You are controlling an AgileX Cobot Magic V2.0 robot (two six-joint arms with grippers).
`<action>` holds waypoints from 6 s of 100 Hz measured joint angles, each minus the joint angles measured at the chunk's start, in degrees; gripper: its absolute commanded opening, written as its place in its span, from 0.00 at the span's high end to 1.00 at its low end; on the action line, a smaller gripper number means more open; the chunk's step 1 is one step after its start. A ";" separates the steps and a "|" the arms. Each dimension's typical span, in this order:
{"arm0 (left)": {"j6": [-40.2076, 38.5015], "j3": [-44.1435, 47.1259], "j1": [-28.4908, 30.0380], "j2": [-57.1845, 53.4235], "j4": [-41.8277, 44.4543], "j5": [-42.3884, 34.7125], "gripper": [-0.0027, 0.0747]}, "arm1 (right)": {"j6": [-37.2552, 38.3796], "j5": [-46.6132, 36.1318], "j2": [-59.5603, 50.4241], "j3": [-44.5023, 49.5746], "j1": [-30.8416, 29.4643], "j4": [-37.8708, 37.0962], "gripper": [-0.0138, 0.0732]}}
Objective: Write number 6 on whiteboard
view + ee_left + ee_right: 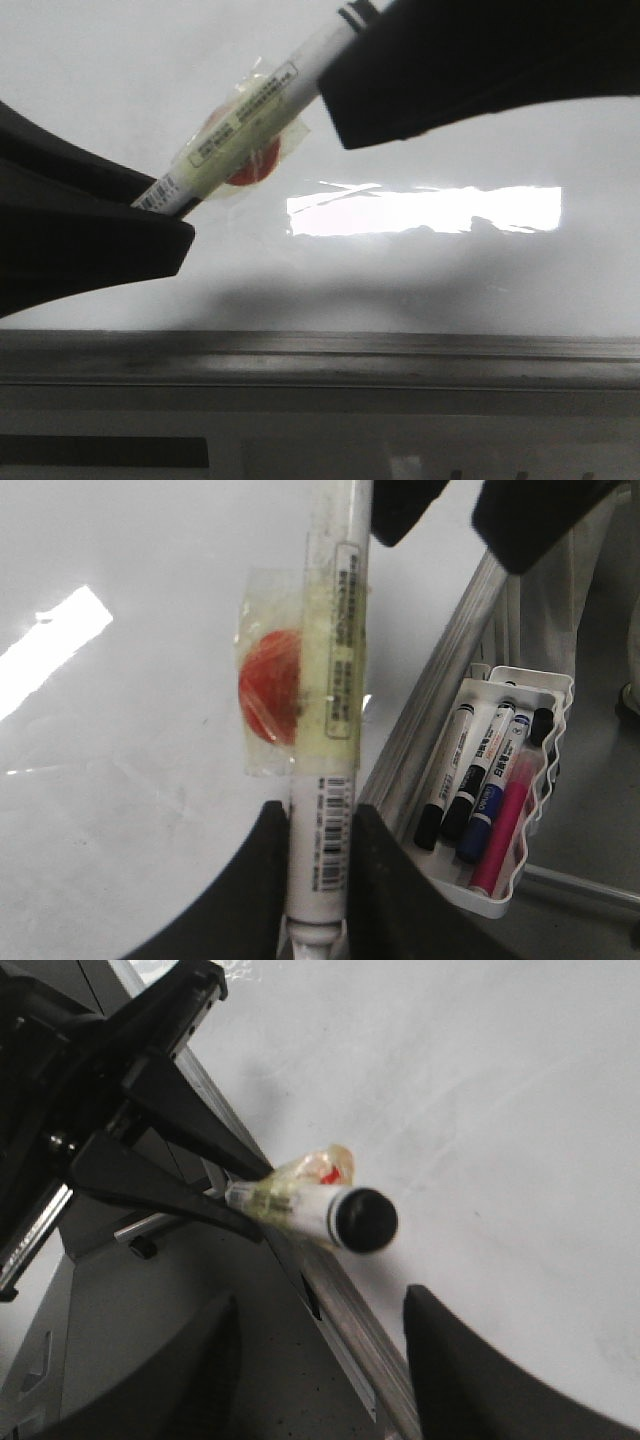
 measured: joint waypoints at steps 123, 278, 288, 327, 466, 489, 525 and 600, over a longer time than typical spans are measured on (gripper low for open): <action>0.58 0.00 6.81 -9.13 -9.06 5.04 0.46 | 0.02 0.77 6.46 -4.41 -1.86 5.18 0.92; 0.12 0.08 15.56 -25.66 -14.86 15.99 0.46 | 0.34 8.56 16.95 -16.74 -12.71 8.40 0.92; 0.12 0.08 13.63 -24.00 -13.91 15.99 0.46 | 0.25 8.46 16.69 -16.74 -12.61 8.40 0.92; 0.12 0.08 3.10 -7.30 -12.25 3.10 0.46 | -0.30 11.00 14.31 -16.53 -7.56 7.00 0.92; 0.12 0.08 2.89 0.67 -3.26 -2.09 0.99 | -0.85 13.16 14.31 -16.53 -4.72 10.03 0.92; -1.10 0.08 2.89 0.67 -4.49 -2.36 0.99 | -0.85 11.79 14.31 -16.53 -4.60 9.36 0.44; -6.14 0.08 3.23 -2.46 -38.81 5.80 0.99 | -0.75 7.72 14.30 -16.53 -6.93 9.24 0.34; -6.37 -0.37 3.23 0.39 -51.22 5.43 0.35 | -0.75 8.91 14.08 -16.53 -6.93 9.24 0.34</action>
